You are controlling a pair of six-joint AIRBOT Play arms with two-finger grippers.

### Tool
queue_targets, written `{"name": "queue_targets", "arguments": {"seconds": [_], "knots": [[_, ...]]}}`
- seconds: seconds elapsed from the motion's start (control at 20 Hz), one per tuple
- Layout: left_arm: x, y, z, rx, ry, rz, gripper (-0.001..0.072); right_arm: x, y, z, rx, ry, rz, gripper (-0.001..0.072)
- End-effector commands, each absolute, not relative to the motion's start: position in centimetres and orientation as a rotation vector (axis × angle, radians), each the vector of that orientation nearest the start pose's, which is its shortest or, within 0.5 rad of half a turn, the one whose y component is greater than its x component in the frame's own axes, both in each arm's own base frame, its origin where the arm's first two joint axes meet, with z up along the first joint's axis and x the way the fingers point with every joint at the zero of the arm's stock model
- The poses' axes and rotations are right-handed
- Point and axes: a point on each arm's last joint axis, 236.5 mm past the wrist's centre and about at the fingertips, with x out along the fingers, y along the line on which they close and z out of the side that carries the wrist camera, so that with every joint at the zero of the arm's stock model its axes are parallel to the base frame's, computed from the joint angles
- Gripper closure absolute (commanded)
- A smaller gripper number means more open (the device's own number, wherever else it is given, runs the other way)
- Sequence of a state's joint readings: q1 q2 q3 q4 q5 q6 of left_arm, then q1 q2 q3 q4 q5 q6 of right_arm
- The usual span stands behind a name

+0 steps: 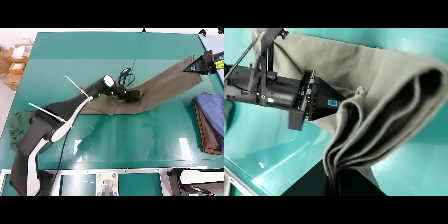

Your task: Fold the shirts.

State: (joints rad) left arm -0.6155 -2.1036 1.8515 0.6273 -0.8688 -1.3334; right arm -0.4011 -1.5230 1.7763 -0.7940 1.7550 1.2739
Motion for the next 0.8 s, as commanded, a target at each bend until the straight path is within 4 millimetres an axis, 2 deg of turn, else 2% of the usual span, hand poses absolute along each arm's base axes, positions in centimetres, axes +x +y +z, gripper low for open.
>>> {"name": "queue_targets", "arguments": {"seconds": [0.0,0.1,0.15,0.3,0.35,0.4,0.45,0.55,0.7,0.75], "knots": [[42.1,-43.7,-1.8,-0.361,1.279,-1.036,0.0678,40.4,3.0,17.8,0.519,1.143,0.645,0.0695],[44.0,-36.8,-0.4,-0.256,1.373,-0.921,0.0679,40.3,7.1,19.9,0.558,1.108,0.766,0.0694],[44.9,-32.0,-0.1,-0.175,1.410,-0.808,0.0679,40.2,9.1,20.0,0.550,1.122,0.795,0.0694],[45.7,-18.1,0.9,0.061,1.499,-0.465,0.0678,40.8,17.5,19.1,0.519,1.126,0.866,0.0694],[45.4,-14.0,1.6,0.112,1.521,-0.356,0.0678,41.0,20.9,18.4,0.518,1.114,0.890,0.0694],[45.2,-10.9,2.4,0.143,1.530,-0.274,0.0678,41.0,24.1,17.5,0.518,1.105,0.910,0.0694],[45.0,-8.3,3.2,0.157,1.532,-0.207,0.0678,41.0,27.7,16.3,0.520,1.094,0.925,0.0694],[44.5,-5.7,5.0,0.127,1.522,-0.157,0.0678,41.0,34.4,12.9,0.523,1.084,0.932,0.0694],[44.5,-3.9,6.6,0.114,1.487,-0.142,0.0677,41.0,43.5,4.9,0.526,1.080,0.891,0.0693],[44.5,-3.6,6.8,0.116,1.483,-0.142,0.0677,41.3,46.0,1.8,0.526,1.056,0.850,0.0629]]}}
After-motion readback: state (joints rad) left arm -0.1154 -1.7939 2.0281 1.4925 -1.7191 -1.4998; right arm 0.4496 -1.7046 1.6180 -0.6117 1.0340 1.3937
